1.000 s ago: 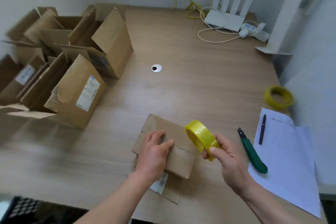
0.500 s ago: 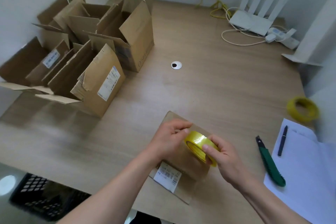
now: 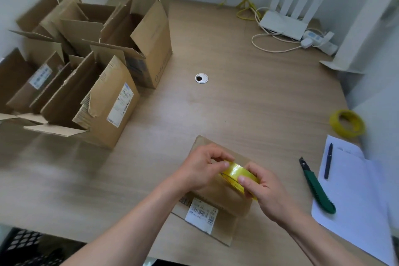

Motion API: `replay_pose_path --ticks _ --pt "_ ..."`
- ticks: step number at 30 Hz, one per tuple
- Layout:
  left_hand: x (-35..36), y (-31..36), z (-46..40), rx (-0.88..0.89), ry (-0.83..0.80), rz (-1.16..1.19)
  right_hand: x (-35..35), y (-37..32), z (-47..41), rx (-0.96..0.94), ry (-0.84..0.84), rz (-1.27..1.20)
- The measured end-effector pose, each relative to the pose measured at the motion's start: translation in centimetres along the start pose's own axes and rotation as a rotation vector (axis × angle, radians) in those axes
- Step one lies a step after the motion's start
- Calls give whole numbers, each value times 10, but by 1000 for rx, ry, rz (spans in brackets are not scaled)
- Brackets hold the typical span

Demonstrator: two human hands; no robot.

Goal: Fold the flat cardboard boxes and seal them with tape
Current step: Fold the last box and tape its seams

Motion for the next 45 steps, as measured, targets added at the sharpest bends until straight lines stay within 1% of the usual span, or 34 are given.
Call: replay_pose_path --ticks 8,14,16,18,21,23,25,29,36,38,43,45 --pt "-2 1 -6 56 -9 -131 2 0 0 -12 4 53" --pt "1 7 0 249 13 -404 2 -3 -1 3 -4 59" --pt "4 10 4 270 23 -479 1 -4 -2 6 -5 77" --pt "5 12 7 257 22 -501 2 -6 -2 6 -3 105" --pt "1 13 9 205 4 -465 3 -8 -5 -8 -4 179" --pt "-2 14 9 138 -14 -439 4 -10 -7 -15 -8 215" --pt "-6 12 9 65 5 -389 4 -13 -8 -11 -10 227" --pt "-8 5 10 -42 58 -192 2 -15 -11 -1 -17 233" --pt "-6 -5 13 -110 172 109 1 -19 -13 10 -35 247" --pt "-6 -6 11 -126 172 133 1 -19 -12 9 -35 262" --pt "-6 -8 9 -199 143 105 2 -24 -12 13 -31 294" --pt "-7 -9 9 -199 139 105 2 -26 -12 15 -34 300"
Point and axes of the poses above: each hand's wrist, its own z-axis away from the middle knuckle, its own x-axis out of the palm, y = z × x, the point moved 1 cm from there along -z, towards the middle knuckle, and after that the axes turned 6 degrees about x, right-handed, at the moved point
